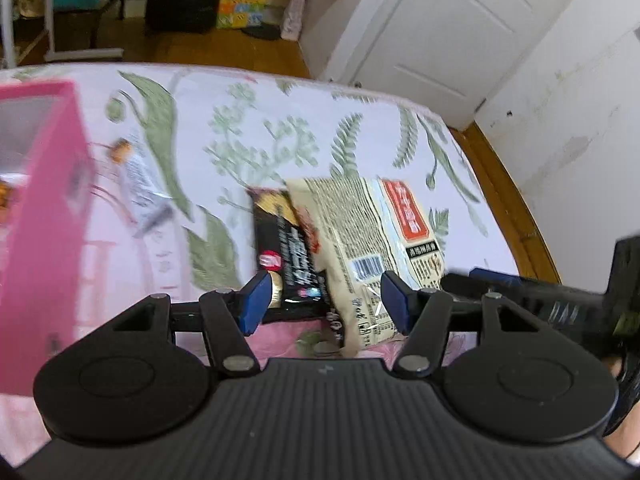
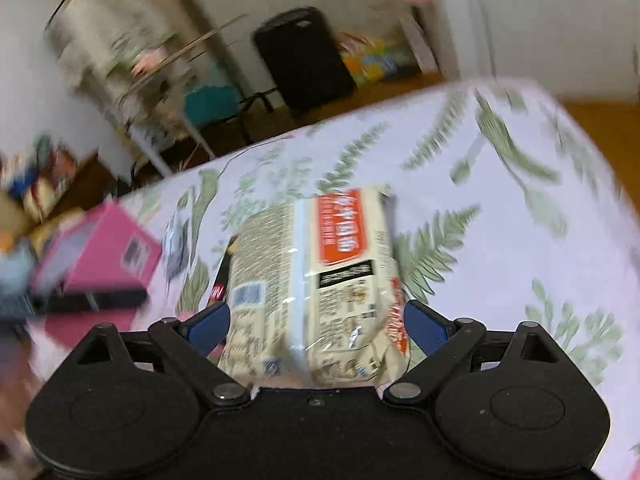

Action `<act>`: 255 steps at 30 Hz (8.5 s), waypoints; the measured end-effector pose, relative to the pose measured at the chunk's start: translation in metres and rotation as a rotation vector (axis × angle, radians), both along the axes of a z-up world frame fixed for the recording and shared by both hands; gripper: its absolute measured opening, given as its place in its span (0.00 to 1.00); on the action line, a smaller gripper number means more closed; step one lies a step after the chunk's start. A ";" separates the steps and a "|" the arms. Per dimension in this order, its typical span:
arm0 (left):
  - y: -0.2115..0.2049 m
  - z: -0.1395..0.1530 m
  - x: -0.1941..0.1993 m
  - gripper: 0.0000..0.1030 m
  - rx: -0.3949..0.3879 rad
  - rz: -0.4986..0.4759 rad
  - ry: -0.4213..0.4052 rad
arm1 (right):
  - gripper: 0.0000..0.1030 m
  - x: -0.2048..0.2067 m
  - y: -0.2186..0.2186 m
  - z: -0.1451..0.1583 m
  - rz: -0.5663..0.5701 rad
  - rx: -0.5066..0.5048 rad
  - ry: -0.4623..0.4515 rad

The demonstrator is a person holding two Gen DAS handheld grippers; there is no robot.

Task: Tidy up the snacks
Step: 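Grasp the white-and-red noodle packet with the right tool, then carry the noodle packet into the pink box and release it, then grasp the black NB biscuit pack with the left tool, then carry the biscuit pack into the pink box and release it, then grasp the white snack bar with the left tool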

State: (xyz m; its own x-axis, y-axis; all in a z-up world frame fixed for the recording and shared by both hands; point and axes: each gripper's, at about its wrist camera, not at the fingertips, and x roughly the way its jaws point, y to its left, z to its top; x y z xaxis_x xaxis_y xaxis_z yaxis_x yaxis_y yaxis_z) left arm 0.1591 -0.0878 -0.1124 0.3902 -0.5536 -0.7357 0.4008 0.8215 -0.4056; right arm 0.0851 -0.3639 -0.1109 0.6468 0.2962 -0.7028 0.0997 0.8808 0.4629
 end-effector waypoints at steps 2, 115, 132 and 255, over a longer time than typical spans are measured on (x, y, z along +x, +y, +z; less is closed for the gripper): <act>-0.016 -0.015 0.000 0.58 -0.008 -0.067 -0.003 | 0.92 0.008 -0.008 -0.009 0.000 0.047 0.012; -0.008 -0.004 0.036 0.51 0.165 -0.072 -0.077 | 0.79 0.034 0.142 -0.028 0.240 -0.246 -0.187; -0.009 -0.054 0.059 0.45 0.060 -0.032 0.147 | 0.60 0.046 0.158 -0.041 0.215 -0.322 -0.128; 0.035 -0.038 0.079 0.28 0.195 0.175 0.226 | 0.16 0.063 0.197 -0.018 0.258 -0.116 -0.064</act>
State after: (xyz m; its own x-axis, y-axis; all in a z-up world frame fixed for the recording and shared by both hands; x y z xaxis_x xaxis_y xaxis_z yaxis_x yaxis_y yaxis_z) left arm 0.2384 -0.0524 -0.1508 0.2821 -0.3331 -0.8997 0.1655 0.9406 -0.2964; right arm 0.1486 -0.1668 -0.1285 0.6047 0.3767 -0.7017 -0.1607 0.9207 0.3557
